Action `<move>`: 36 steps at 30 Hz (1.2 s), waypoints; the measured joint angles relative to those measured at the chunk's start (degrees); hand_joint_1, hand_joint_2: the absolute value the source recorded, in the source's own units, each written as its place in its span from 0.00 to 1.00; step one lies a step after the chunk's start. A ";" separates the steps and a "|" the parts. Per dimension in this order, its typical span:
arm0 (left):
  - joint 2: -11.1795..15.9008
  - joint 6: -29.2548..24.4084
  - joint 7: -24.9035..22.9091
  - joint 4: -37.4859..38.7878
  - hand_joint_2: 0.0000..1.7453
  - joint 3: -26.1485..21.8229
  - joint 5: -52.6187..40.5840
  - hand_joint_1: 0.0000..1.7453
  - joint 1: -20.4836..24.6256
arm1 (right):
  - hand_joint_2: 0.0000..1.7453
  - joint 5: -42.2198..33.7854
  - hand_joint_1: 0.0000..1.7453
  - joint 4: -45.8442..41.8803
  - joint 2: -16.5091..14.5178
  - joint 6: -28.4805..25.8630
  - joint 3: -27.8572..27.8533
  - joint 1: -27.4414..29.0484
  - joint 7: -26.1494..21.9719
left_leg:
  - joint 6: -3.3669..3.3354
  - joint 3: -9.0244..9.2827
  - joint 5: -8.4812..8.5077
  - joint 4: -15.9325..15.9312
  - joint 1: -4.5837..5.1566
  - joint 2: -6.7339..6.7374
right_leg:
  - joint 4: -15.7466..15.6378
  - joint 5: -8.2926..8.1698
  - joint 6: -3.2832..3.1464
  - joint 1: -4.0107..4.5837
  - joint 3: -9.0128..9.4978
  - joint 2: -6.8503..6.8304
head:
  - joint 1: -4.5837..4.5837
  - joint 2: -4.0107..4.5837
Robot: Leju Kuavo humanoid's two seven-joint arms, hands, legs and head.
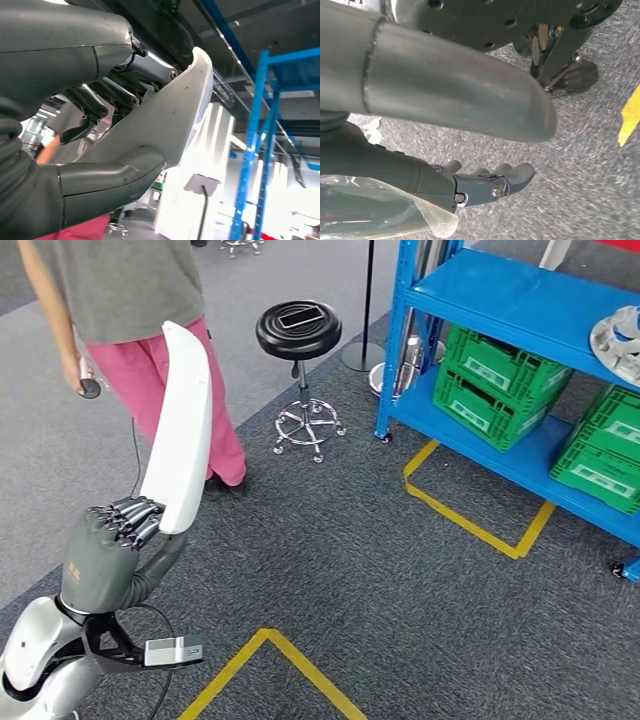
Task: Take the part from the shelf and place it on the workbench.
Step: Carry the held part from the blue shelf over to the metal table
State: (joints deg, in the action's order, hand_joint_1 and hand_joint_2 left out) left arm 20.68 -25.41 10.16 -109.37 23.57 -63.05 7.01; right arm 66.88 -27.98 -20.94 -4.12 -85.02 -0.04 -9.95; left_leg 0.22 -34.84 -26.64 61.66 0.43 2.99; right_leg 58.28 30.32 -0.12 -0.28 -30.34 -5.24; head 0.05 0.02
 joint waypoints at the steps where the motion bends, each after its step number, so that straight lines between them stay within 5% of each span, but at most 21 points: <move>1: 0.00 -0.01 0.00 0.00 1.00 -0.02 0.01 1.00 0.05 | 0.00 0.00 0.00 0.04 -0.02 -0.04 0.01 0.00 0.02 | -0.42 0.96 0.33 -2.05 0.38 0.96 | 0.00 0.12 0.18 0.13 0.07 -0.59 | 0.04 0.00; 2: 0.00 -0.02 0.00 0.00 1.00 -0.04 0.03 1.00 0.07 | 0.00 0.00 0.00 0.08 -0.03 -0.14 0.01 0.00 0.03 | -0.72 1.17 0.12 -2.75 0.68 1.33 | -0.03 0.22 0.39 0.23 0.12 -1.20 | 0.04 0.00; 4: 0.02 -0.03 0.02 -0.01 1.00 -0.13 0.11 1.00 -0.05 | 0.00 0.01 0.00 0.14 -0.05 -0.36 0.01 -0.08 0.05 | -1.23 1.08 0.41 -3.26 0.66 0.02 | -0.13 0.49 0.94 0.23 0.25 -2.04 | 0.05 0.00; 6: 0.01 -0.04 0.22 -0.07 1.00 -0.20 0.32 1.00 -0.05 | 0.00 0.05 0.00 0.20 -0.06 -0.41 0.02 -0.16 0.05 | -1.84 1.26 0.85 -3.92 0.28 -1.33 | 1.57 1.95 1.48 0.07 -0.41 0.35 | 0.12 0.00; 8: -0.08 -0.02 0.59 -0.11 1.00 -0.23 0.55 1.00 0.04 | 0.00 0.10 0.00 0.22 -0.04 -0.30 0.03 -0.08 0.05 | -2.25 1.28 1.08 -4.19 0.06 -2.57 | 7.64 5.13 1.72 -0.07 -3.24 3.90 | 0.28 0.00; 10: -0.24 0.08 0.88 -0.11 1.00 -0.23 0.63 1.00 -0.08 | 0.00 0.13 0.00 0.22 -0.01 -0.11 0.03 0.11 0.07 | -2.36 1.20 1.11 -4.16 0.04 -4.09 | 14.47 7.41 1.85 -0.09 -6.84 5.01 | 0.34 0.00; 11: -0.31 0.13 0.96 -0.11 1.00 -0.25 0.64 1.00 -0.15 | 0.00 0.14 0.00 0.22 0.01 -0.02 0.03 0.18 0.08 | -2.36 1.22 1.11 -4.13 0.02 -4.95 | 15.56 7.02 1.90 -0.12 -7.68 5.15 | 0.36 0.00; 13: -0.44 0.19 1.01 -0.11 1.00 -0.29 0.65 1.00 -0.25 | 0.00 0.15 0.00 0.22 0.01 0.11 0.02 0.19 0.10 | -2.24 1.32 1.06 -3.96 -0.09 -6.66 | 11.14 3.17 1.95 -0.30 -6.21 5.75 | 0.34 0.00; 15: -0.50 0.19 1.01 -0.11 1.00 -0.42 0.66 1.00 -0.23 | 0.00 0.15 0.00 0.22 0.02 0.21 0.03 0.15 0.08 | -1.79 1.15 0.84 -3.43 -0.23 -8.21 | 3.83 -0.12 1.93 -0.72 -2.98 8.61 | 0.31 0.00; 17: -0.50 0.17 1.01 -0.11 1.00 -0.61 0.68 1.00 -0.24 | 0.00 0.16 0.00 0.22 0.02 0.29 0.04 0.14 0.08 | -1.01 0.61 0.88 -3.07 -0.43 -9.64 | 0.63 -0.63 1.65 -0.83 -1.29 10.54 | 0.26 0.00; 19: -0.45 0.15 1.01 -0.13 1.00 -0.75 0.69 1.00 -0.41 | 0.00 0.17 0.00 0.23 0.01 0.32 0.04 0.12 0.09 | -0.27 0.18 1.19 -3.13 -0.71 -11.08 | 0.29 -0.73 1.06 -0.72 -0.93 9.39 | 0.28 0.00; 20: -0.42 0.14 1.01 -0.15 1.00 -0.81 0.69 1.00 -0.51 | 0.00 0.17 0.00 0.24 -0.01 0.33 0.04 0.10 0.08 | 0.00 -0.02 1.03 -2.90 -0.73 -10.86 | 0.13 -0.83 0.74 -0.74 -0.79 8.62 | 0.24 0.00; 22: -0.35 0.11 1.01 -0.17 1.00 -0.95 0.69 1.00 -0.48 | 0.00 0.17 0.00 0.25 -0.04 0.33 0.04 0.08 0.03 | 0.48 -1.56 -0.93 0.41 -0.61 -8.02 | -0.20 -0.91 0.14 -0.87 -0.49 6.93 | -0.26 0.00; 24: -0.40 0.13 1.01 -0.17 1.00 -0.99 0.69 1.00 -0.46 | 0.00 0.17 0.00 0.25 -0.04 0.33 0.04 0.14 0.02 | 0.95 -4.99 -4.43 7.82 -0.66 -4.52 | -0.22 -0.70 -0.25 -0.57 -0.36 5.18 | -0.70 0.00; 26: -0.44 0.25 1.01 -0.17 1.00 -1.00 0.76 1.00 -0.63 | 0.00 0.16 0.00 0.25 -0.03 0.34 0.04 0.17 0.03 | 1.12 -7.38 -5.85 12.93 -0.83 -3.48 | -0.20 -0.46 -0.41 -0.32 -0.25 3.39 | -0.73 0.00; 28: -0.44 0.40 1.00 -0.18 1.00 -1.02 0.85 1.00 -0.69 | 0.00 0.15 0.00 0.25 -0.02 0.34 0.04 0.11 0.03 | 0.81 -5.61 -3.19 9.68 -0.77 -2.99 | -0.19 -0.15 -0.40 -0.14 0.09 1.78 | -0.72 0.00; 30: -0.44 0.49 0.99 -0.24 1.00 -1.10 0.94 1.00 -0.63 | 0.00 0.15 0.00 0.26 -0.05 0.35 0.04 0.04 0.03 | 0.01 -1.50 0.05 1.80 -0.12 -0.65 | -0.19 0.28 -0.21 0.10 0.59 0.40 | -0.72 0.00; 32: -0.44 0.50 0.97 -0.36 1.00 -1.23 1.05 1.00 -0.49 | 0.00 0.15 0.00 0.27 -0.07 0.38 0.05 -0.01 0.04 | -0.72 0.58 0.79 -2.50 0.65 1.34 | -0.23 0.64 0.19 0.37 0.84 -0.83 | -0.75 0.00; 34: -0.41 0.50 0.93 -0.46 1.00 -1.50 1.15 1.00 -0.50 | 0.00 0.15 0.00 0.27 -0.08 0.39 0.05 -0.11 0.05 | -1.14 0.60 0.60 -3.08 0.87 0.56 | -0.48 0.89 0.70 0.50 1.15 -2.19 | -0.79 0.00; 36: -0.38 0.51 0.90 -0.68 1.00 -1.79 1.19 1.00 -0.58 | 0.00 0.16 0.00 0.27 -0.10 0.46 0.07 -0.24 0.03 | -1.69 0.91 0.89 -3.79 0.57 -0.85 | 0.44 1.88 1.26 0.39 0.94 -0.73 | -0.73 0.00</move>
State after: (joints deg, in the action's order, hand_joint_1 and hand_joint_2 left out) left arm 20.30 -24.91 11.06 -110.05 21.79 -61.86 6.43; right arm 67.04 -27.71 -21.04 -3.66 -84.95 -0.28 -9.92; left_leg -1.48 -33.92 -25.76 57.87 0.99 2.14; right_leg 58.72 32.20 1.15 0.11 -29.40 -5.98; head -0.68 0.02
